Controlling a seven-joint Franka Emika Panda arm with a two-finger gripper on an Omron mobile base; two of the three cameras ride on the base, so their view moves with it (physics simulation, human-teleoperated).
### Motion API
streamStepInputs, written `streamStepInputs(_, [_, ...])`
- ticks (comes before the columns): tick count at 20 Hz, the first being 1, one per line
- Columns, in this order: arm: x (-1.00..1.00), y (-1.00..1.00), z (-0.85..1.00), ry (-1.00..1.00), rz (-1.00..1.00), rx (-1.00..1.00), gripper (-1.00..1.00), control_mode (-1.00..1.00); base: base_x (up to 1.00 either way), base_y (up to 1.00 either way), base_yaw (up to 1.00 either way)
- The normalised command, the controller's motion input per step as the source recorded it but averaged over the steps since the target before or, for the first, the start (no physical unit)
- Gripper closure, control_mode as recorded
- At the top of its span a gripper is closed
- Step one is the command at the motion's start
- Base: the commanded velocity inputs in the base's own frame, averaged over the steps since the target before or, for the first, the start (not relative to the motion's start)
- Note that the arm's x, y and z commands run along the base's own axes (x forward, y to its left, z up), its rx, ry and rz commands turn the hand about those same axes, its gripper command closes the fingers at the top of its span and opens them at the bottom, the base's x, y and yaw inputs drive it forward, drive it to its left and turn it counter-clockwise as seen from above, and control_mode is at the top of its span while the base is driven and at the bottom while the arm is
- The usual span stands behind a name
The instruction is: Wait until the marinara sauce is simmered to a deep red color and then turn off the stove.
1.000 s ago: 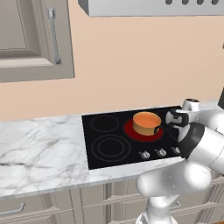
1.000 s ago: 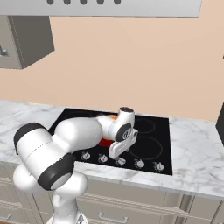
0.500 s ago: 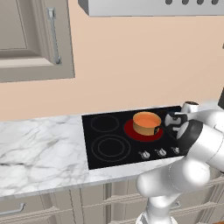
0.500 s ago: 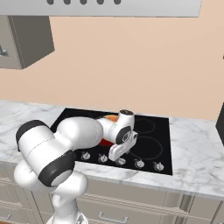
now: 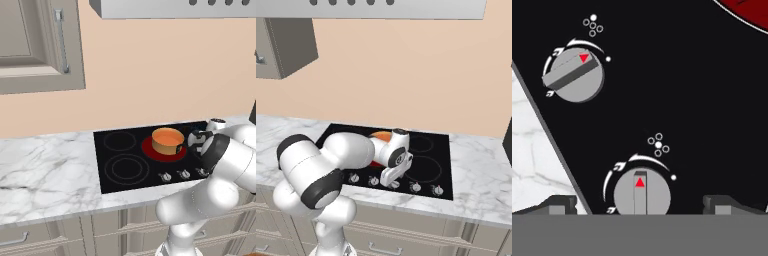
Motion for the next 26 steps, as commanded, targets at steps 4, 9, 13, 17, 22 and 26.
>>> streamStepInputs(4, [0.00,0.00,-0.05,0.00,0.00,0.00,-1.00,-1.00,0.00,0.00,0.00])
streamStepInputs(9, [0.00,0.00,-0.01,0.00,0.00,0.00,-1.00,-1.00,0.00,0.00,0.00])
streamStepInputs(13, [0.00,0.00,-0.02,0.00,0.00,0.00,-1.00,-1.00,0.00,0.00,0.00])
streamStepInputs(17, [0.00,0.00,-0.05,0.00,0.00,0.00,-1.00,-1.00,0.00,0.00,0.00])
streamStepInputs(22, [0.00,0.00,-0.01,0.00,0.00,0.00,-1.00,-1.00,0.00,0.00,0.00])
streamStepInputs(26, [0.00,0.00,0.00,0.00,0.00,0.00,-1.00,-1.00,0.00,0.00,0.00])
